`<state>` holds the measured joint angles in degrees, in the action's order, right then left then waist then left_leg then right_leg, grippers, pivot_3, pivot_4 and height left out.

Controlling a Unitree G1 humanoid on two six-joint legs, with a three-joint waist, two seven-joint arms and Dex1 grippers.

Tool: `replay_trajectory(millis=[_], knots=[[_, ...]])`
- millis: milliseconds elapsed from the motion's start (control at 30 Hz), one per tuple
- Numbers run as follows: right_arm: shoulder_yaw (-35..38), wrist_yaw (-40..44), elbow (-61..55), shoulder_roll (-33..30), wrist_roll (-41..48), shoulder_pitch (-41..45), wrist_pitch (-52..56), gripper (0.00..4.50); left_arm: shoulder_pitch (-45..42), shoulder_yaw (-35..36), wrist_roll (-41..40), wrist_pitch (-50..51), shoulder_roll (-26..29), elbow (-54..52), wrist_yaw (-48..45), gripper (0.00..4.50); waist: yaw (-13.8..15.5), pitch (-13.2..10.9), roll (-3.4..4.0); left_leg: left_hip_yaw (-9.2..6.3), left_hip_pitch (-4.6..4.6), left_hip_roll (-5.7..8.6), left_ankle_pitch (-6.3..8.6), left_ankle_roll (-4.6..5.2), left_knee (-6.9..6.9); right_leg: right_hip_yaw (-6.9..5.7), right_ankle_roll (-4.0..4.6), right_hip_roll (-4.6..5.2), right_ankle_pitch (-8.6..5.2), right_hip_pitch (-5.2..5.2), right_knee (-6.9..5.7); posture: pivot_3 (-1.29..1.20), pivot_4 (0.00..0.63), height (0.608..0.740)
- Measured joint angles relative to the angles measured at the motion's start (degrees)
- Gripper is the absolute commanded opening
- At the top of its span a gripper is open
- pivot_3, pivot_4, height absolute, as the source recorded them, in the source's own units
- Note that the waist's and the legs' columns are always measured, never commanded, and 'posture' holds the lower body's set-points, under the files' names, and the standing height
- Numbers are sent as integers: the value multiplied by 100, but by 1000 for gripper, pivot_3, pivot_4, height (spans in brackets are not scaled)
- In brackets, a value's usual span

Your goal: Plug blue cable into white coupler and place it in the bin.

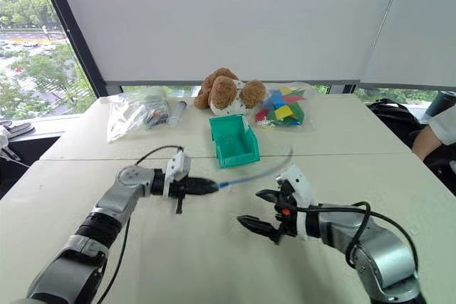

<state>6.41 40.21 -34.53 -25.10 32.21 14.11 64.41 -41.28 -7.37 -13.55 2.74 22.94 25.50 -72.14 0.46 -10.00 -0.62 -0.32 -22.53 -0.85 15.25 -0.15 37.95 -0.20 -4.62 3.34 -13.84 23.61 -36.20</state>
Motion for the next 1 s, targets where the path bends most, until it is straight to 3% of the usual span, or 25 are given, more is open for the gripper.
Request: replay_trajectory(millis=[267, 600, 700, 900, 933, 1000], knots=[[843, -1533, 1148, 1751, 623, 1197, 911, 4500, 77, 29, -142, 396, 22, -664, 307, 51, -18, 0, 8, 1, 0, 1, 0, 0, -4, 1, -1, -4, 1, 3, -3, 0, 150, 740], [1210, -2351, 2028, 2463, 990, 1770, 1004, 4500, 270, 12, -145, 427, 68, -798, 408, 51, -30, -2, 11, 3, -2, 2, 0, 0, -10, 1, -2, -3, 1, 9, -3, 0, 150, 740], [1193, -2418, 2098, 2473, 1069, 1790, 975, 3626, 270, 12, -145, 427, 69, -798, 420, 0, -42, -2, 11, 3, -2, 3, 0, 0, -11, 0, -2, -3, 1, 9, -3, 0, 150, 740], [1167, -2486, 2137, 2440, 1170, 1791, 879, 409, 274, 12, -147, 399, 72, -805, 421, 0, -123, -2, 11, 3, -2, 3, 0, 0, -21, 1, -3, -3, 2, 13, -3, 0, 150, 740], [1168, -2494, 2142, 2432, 1202, 1792, 876, 38, 283, 5, -138, 395, 75, -818, 424, 0, -126, -2, 11, 3, -2, 2, 0, 0, -24, 1, -3, -3, 2, 16, -3, 0, 150, 740], [1165, -2516, 2143, 2428, 1208, 1793, 871, 38, 294, 6, -135, 390, 76, -817, 435, 0, -131, -2, 11, 4, -2, 3, 0, 0, -30, 1, -3, -7, 2, 20, -3, 0, 150, 740]])
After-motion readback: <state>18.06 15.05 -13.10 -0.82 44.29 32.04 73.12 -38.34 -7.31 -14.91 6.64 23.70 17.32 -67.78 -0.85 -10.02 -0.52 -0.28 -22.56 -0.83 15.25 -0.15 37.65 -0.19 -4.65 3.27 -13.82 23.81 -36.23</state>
